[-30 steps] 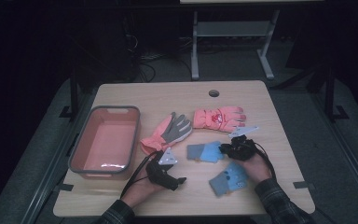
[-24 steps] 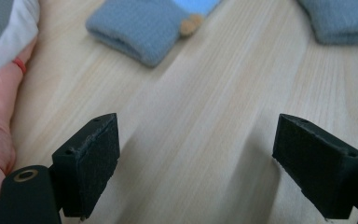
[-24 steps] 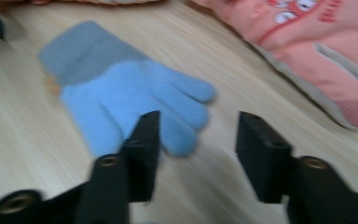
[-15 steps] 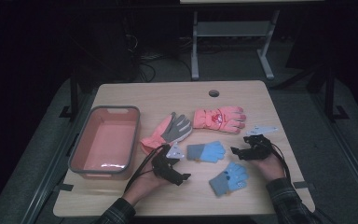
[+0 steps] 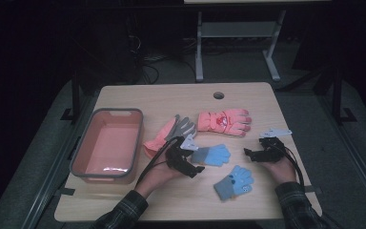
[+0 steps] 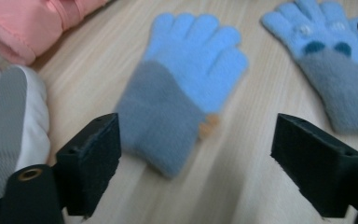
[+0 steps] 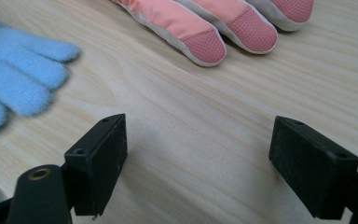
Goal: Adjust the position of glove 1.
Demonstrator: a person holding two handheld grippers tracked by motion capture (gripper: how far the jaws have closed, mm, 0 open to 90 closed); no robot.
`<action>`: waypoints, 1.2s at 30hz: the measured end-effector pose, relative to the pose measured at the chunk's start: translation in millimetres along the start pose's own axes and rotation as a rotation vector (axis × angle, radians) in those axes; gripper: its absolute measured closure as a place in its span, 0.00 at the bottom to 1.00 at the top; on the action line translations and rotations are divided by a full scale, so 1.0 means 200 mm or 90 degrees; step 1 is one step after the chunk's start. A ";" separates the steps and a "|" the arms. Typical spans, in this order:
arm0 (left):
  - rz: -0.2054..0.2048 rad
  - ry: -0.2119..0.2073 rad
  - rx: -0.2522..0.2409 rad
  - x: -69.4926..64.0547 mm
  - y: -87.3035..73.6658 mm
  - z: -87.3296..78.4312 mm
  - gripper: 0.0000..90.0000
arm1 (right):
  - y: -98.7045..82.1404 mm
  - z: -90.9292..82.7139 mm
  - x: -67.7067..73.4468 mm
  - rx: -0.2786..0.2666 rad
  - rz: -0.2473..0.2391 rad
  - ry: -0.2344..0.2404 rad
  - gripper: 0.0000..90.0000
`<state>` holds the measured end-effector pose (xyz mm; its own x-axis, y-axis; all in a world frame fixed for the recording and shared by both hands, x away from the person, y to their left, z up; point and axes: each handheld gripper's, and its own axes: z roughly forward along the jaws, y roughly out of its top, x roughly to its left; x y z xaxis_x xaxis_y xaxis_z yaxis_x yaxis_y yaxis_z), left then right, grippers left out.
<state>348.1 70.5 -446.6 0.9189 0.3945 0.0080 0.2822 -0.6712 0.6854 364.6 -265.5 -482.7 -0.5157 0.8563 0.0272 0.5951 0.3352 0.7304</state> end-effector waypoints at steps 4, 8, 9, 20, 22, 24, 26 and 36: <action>-0.008 0.007 -0.002 0.05 0.03 0.02 0.26 | 0.00 0.00 0.00 0.001 0.002 -0.001 0.21; -0.008 0.020 -0.007 0.09 0.06 0.04 0.44 | 0.00 0.00 0.00 0.000 0.002 -0.001 0.21; 0.001 0.028 -0.006 0.11 0.07 0.04 0.49 | 0.00 0.00 0.00 0.001 0.003 -0.001 0.21; -0.041 0.027 0.057 0.14 0.11 0.11 0.99 | 0.00 0.00 0.00 0.001 0.005 -0.003 0.21; -0.044 0.018 0.068 0.13 0.10 0.10 0.99 | 0.00 0.00 0.00 0.001 0.005 -0.003 0.21; -0.042 0.007 0.074 0.10 0.09 0.08 0.99 | 0.00 0.00 0.00 0.001 0.005 -0.003 0.21; -0.041 -0.003 0.074 0.07 0.08 0.07 0.99 | 0.00 0.00 0.00 0.001 0.006 -0.003 0.21; -0.044 -0.020 0.065 0.00 0.06 0.03 0.88 | 0.00 0.00 0.00 0.001 0.005 -0.003 0.21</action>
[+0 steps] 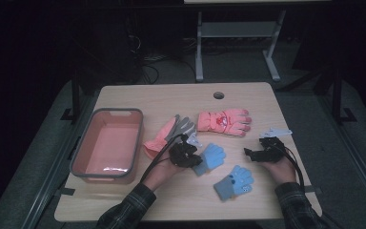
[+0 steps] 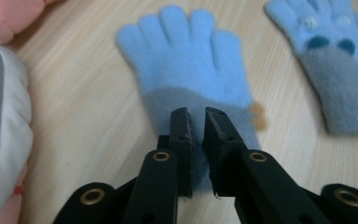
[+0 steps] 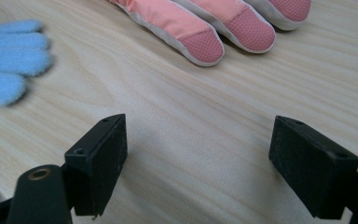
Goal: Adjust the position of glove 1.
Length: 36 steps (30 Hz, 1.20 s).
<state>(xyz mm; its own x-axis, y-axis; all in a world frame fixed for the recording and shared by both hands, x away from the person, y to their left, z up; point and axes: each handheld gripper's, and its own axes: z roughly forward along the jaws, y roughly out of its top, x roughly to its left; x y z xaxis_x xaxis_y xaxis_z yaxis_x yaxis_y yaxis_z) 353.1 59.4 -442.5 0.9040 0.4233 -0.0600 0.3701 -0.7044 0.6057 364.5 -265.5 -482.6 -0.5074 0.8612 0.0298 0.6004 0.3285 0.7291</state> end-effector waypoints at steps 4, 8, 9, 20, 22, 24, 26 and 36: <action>0.001 0.009 -0.015 0.00 0.04 0.01 0.81 | 0.00 0.00 0.00 0.000 -0.001 0.000 0.21; 0.001 0.011 -0.015 0.00 0.09 0.05 0.75 | 0.00 0.00 0.00 0.000 -0.001 0.000 0.21; 0.001 0.012 -0.012 0.01 0.09 0.06 0.75 | 0.00 0.00 0.00 0.000 -0.001 0.000 0.21; -0.009 -0.001 -0.012 0.02 0.07 0.15 0.95 | 0.00 0.00 0.00 0.000 0.000 0.000 0.21; -0.013 -0.007 -0.012 0.02 0.06 0.14 0.97 | 0.00 0.00 0.00 0.000 -0.001 0.000 0.21; -0.013 -0.011 -0.012 0.03 0.06 0.13 0.97 | 0.00 0.00 0.00 0.000 0.002 -0.002 0.21; -0.021 -0.014 -0.017 0.03 0.06 0.12 0.98 | 0.00 0.00 0.00 0.000 0.002 -0.003 0.21; -0.040 -0.062 -0.062 -0.03 0.09 0.03 0.98 | 0.00 0.00 0.01 0.000 0.006 -0.004 0.21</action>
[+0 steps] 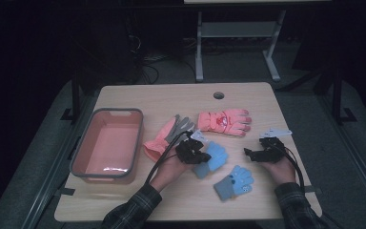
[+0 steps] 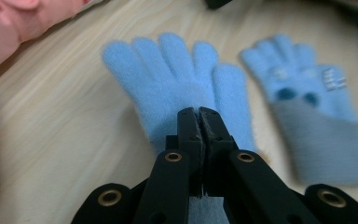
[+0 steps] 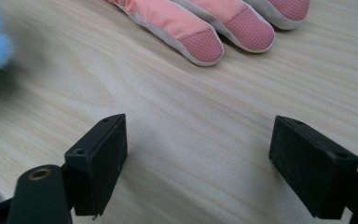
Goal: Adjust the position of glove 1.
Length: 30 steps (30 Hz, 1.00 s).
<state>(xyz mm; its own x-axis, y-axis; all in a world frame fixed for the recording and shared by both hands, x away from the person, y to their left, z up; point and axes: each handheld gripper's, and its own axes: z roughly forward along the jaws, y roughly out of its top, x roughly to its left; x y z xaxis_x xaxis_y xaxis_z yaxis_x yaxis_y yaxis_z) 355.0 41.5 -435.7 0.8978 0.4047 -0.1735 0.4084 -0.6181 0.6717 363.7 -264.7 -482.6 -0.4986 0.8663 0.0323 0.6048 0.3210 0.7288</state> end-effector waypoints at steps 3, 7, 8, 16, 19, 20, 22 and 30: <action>0.003 -0.017 -0.001 -0.03 0.02 -0.02 0.98 | 0.00 0.00 0.00 0.000 0.000 0.000 0.21; 0.001 -0.039 -0.012 -0.09 0.04 -0.02 0.98 | 0.00 0.00 0.00 0.000 0.000 0.000 0.21; 0.000 -0.044 -0.014 -0.10 0.05 -0.02 0.98 | 0.00 0.00 0.00 0.000 0.000 0.000 0.21; 0.004 -0.077 -0.005 -0.20 0.09 0.04 0.98 | 0.00 0.00 0.00 -0.001 0.001 0.000 0.21; 0.013 -0.084 0.000 -0.24 0.10 0.06 0.98 | 0.00 0.00 0.00 -0.001 0.001 0.000 0.21; 0.018 -0.088 0.006 -0.26 0.11 0.09 0.98 | 0.00 0.00 0.00 -0.001 0.001 -0.001 0.21; 0.018 -0.089 0.012 -0.27 0.11 0.10 0.98 | 0.00 0.00 0.00 0.000 0.001 -0.001 0.21; 0.032 -0.099 0.034 -0.32 0.11 0.18 0.98 | 0.00 0.00 0.00 -0.001 0.001 -0.001 0.21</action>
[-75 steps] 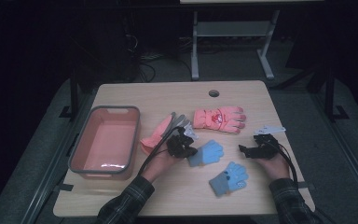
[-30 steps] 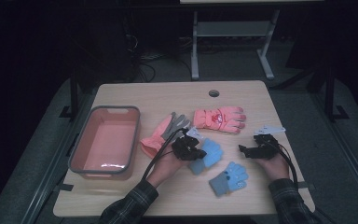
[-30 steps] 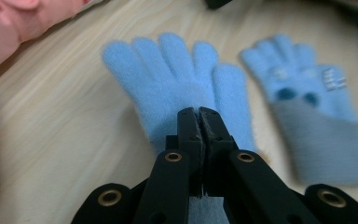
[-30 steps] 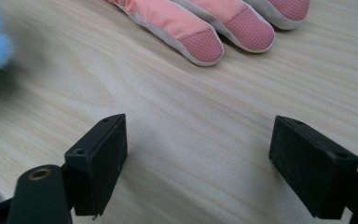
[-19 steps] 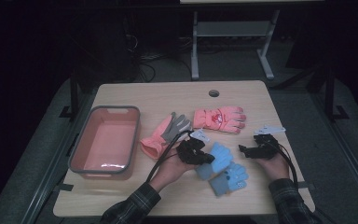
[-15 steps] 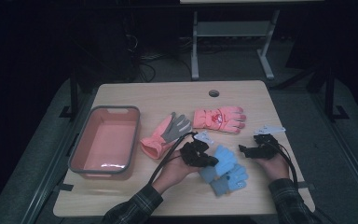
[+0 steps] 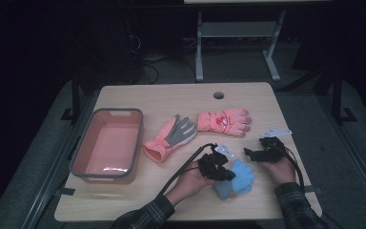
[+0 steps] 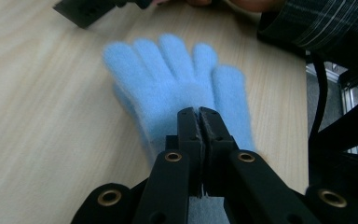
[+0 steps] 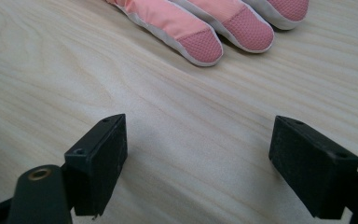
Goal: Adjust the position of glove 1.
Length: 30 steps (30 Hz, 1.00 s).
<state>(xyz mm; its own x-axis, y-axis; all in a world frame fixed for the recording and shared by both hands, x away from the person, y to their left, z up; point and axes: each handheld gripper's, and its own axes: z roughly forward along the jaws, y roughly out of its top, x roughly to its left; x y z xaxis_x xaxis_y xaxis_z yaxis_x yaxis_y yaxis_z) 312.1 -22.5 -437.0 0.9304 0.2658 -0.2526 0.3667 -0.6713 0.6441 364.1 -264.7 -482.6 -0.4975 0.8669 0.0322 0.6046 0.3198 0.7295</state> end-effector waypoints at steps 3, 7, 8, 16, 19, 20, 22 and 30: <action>0.001 0.010 0.009 0.00 -0.01 0.02 0.96 | 0.00 0.00 0.00 0.000 0.000 0.000 0.21; 0.005 0.011 0.006 0.00 -0.01 0.03 0.80 | 0.00 0.00 0.00 0.000 0.000 0.000 0.21; 0.007 0.013 0.005 -0.01 -0.01 0.03 0.75 | 0.00 0.00 0.00 0.000 0.000 0.000 0.21; 0.027 0.006 -0.002 -0.06 0.00 0.05 0.58 | 0.00 0.00 0.00 0.000 0.000 0.000 0.21; 0.032 0.021 -0.003 -0.07 0.00 0.06 0.46 | 0.00 0.00 0.00 0.000 0.000 0.000 0.21; 0.037 0.028 -0.003 -0.07 0.00 0.06 0.42 | 0.00 0.00 0.00 0.000 0.000 0.000 0.21; 0.048 0.052 0.004 -0.08 0.00 0.06 0.34 | 0.00 0.00 0.00 0.000 0.000 0.000 0.21; 0.044 0.074 0.027 -0.07 -0.03 0.13 0.22 | 0.00 0.00 0.00 0.000 0.000 0.000 0.21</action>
<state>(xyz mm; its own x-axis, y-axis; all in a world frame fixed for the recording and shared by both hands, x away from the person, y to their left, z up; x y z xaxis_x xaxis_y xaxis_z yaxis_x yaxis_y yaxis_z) 296.7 -40.4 -455.2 0.9477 0.2953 -0.1213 0.3040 -0.7183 0.6258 364.2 -264.6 -482.6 -0.4974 0.8669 0.0323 0.6045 0.3196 0.7297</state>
